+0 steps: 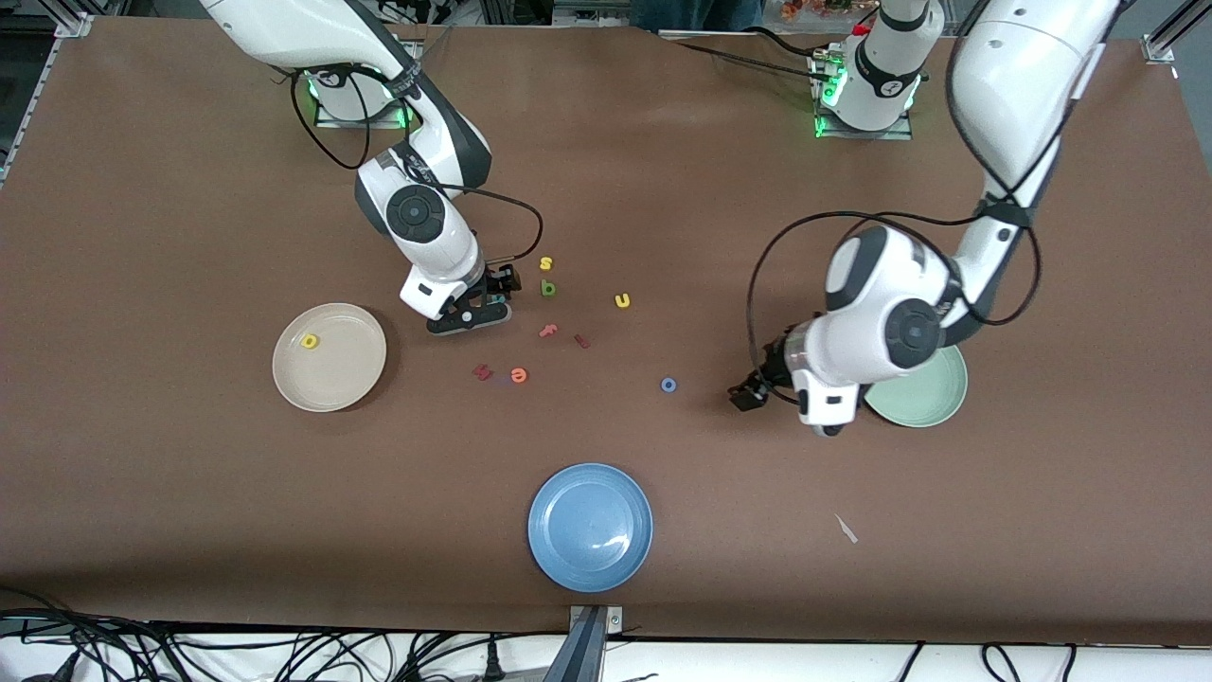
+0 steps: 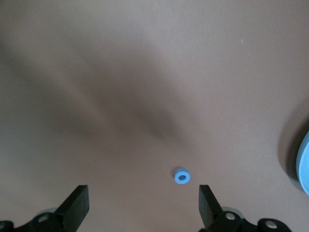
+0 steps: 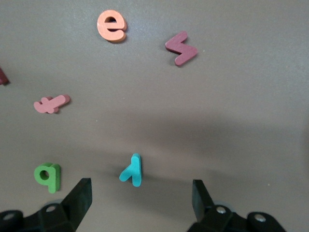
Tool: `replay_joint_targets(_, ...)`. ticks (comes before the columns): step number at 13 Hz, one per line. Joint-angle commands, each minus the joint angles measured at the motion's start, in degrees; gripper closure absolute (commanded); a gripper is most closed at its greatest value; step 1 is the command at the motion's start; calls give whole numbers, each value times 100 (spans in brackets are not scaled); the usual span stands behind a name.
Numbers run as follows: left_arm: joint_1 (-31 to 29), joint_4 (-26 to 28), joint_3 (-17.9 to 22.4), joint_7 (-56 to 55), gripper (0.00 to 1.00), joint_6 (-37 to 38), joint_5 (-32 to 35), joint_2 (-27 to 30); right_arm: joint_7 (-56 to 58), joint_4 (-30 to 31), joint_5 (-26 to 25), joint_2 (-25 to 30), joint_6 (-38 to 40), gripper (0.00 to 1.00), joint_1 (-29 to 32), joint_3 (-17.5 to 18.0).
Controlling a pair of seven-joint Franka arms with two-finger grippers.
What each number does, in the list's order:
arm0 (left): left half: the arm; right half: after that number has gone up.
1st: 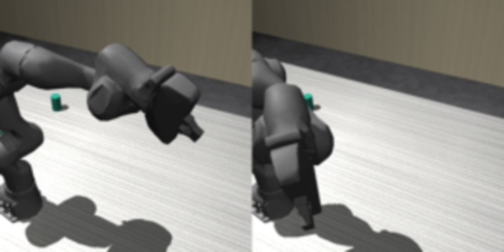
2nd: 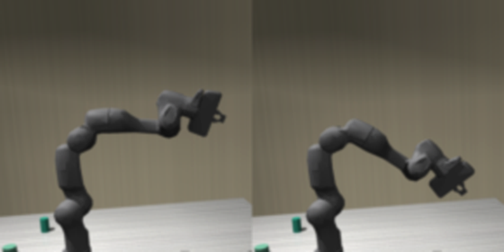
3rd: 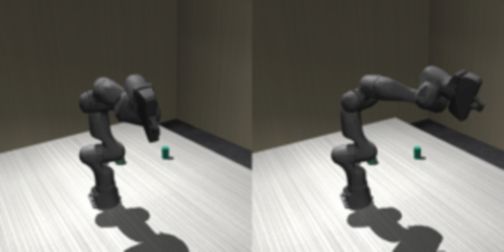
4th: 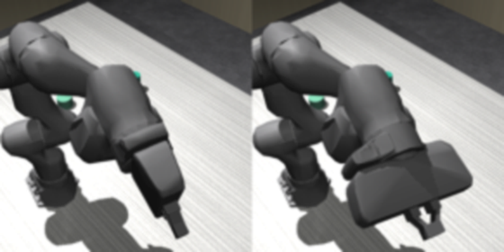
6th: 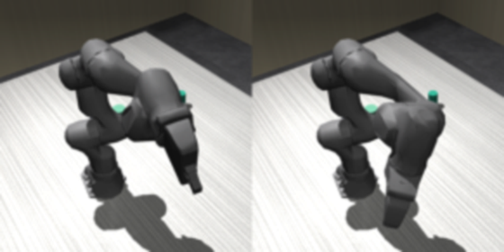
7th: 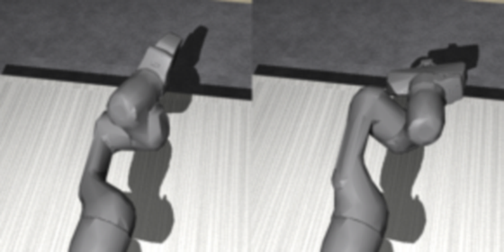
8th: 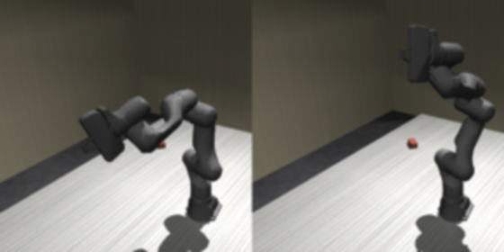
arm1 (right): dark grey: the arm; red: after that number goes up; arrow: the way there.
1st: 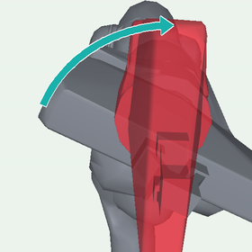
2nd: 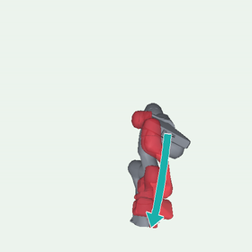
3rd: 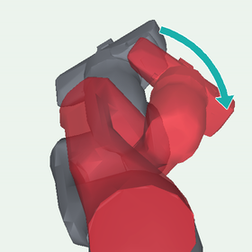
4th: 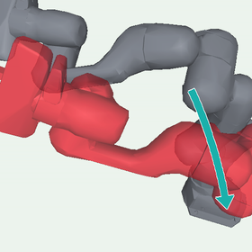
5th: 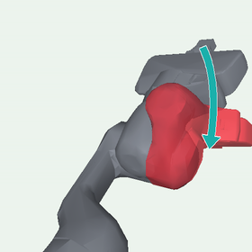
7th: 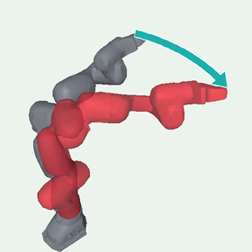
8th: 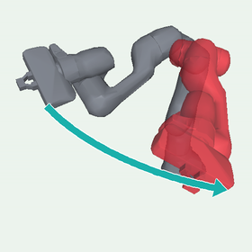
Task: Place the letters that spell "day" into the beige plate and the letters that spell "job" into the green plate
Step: 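Reach the cyan y with the right gripper while the left gripper reaches blue o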
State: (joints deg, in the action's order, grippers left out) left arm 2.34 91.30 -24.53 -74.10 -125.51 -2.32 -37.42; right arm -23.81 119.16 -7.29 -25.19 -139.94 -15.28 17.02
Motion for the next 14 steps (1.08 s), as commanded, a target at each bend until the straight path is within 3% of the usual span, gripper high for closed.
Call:
replay_joint_targets(1,503,-60,98,-1059,0,-578,660,-353,-185,-130,-150,-170,-102,7,-98,-76)
replay_joint_targets(5,1074,-339,246,-1958,2,-940,1567,-836,-203,-34,-167,-179,-217,6,-89,-76)
replay_joint_targets(9,1952,-543,1028,-2082,2,-931,1559,-960,-386,185,-167,-337,-813,6,-89,-76)
replay_joint_targets(14,2236,-983,1232,-2161,8,-931,1577,-1303,-640,581,-211,-258,-1035,6,-98,-68)
